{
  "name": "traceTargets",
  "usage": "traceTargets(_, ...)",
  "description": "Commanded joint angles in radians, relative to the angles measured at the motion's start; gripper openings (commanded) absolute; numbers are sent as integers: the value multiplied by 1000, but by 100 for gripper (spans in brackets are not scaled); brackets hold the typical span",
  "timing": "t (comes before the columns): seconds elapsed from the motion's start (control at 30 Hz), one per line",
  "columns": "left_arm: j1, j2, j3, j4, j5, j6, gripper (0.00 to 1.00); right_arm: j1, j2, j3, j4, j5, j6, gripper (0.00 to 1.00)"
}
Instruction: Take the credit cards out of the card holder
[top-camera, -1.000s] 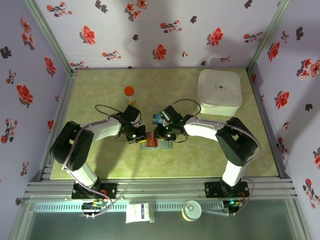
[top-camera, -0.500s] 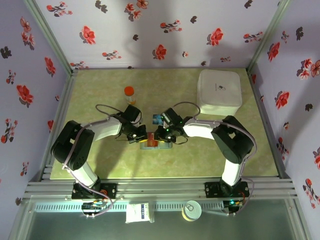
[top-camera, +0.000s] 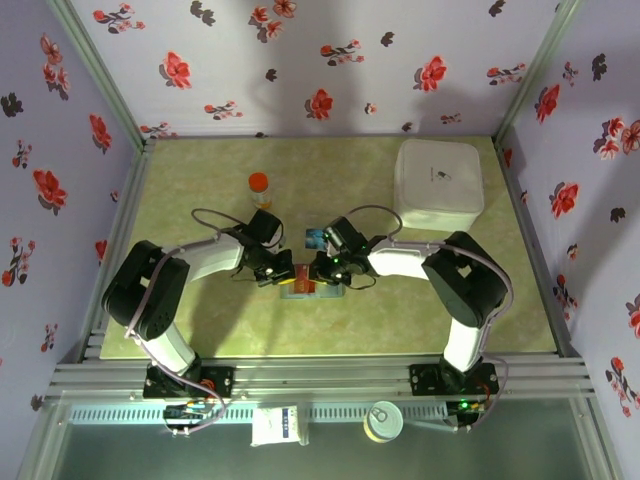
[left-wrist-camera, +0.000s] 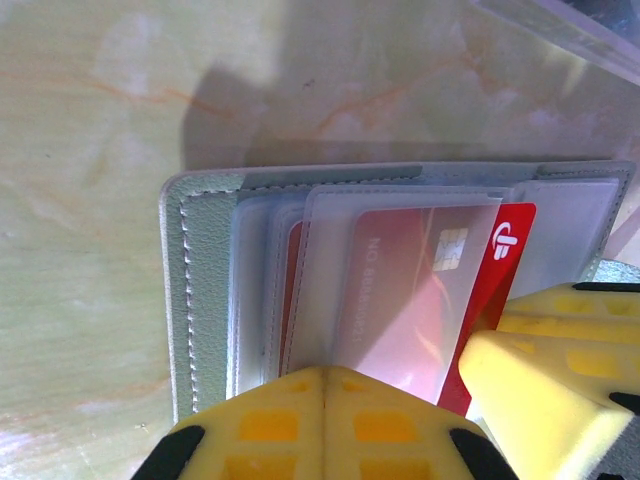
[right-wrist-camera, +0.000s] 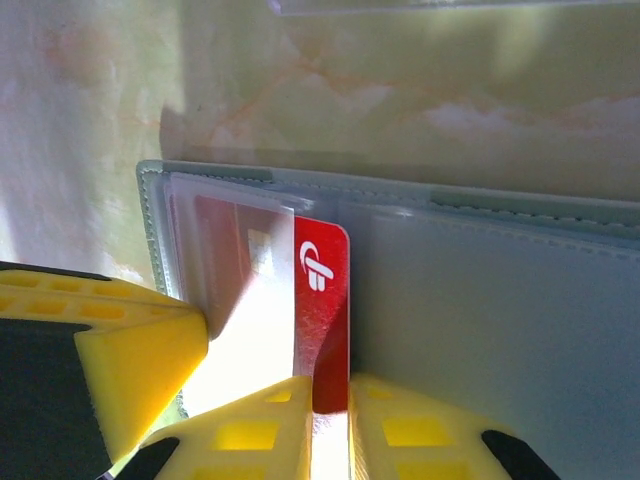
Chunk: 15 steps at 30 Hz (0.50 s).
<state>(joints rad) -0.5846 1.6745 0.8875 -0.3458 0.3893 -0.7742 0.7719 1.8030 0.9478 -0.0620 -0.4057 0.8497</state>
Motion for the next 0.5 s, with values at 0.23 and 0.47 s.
traceTargets(0.23, -4, 25, 5, -61, -34, 23, 0, -10, -48, -30, -1, 5, 16, 12)
traceTargets(0.47, -3, 27, 21, -80, -43, 31, 0, -34, -93, -80, -29, 21, 6, 11)
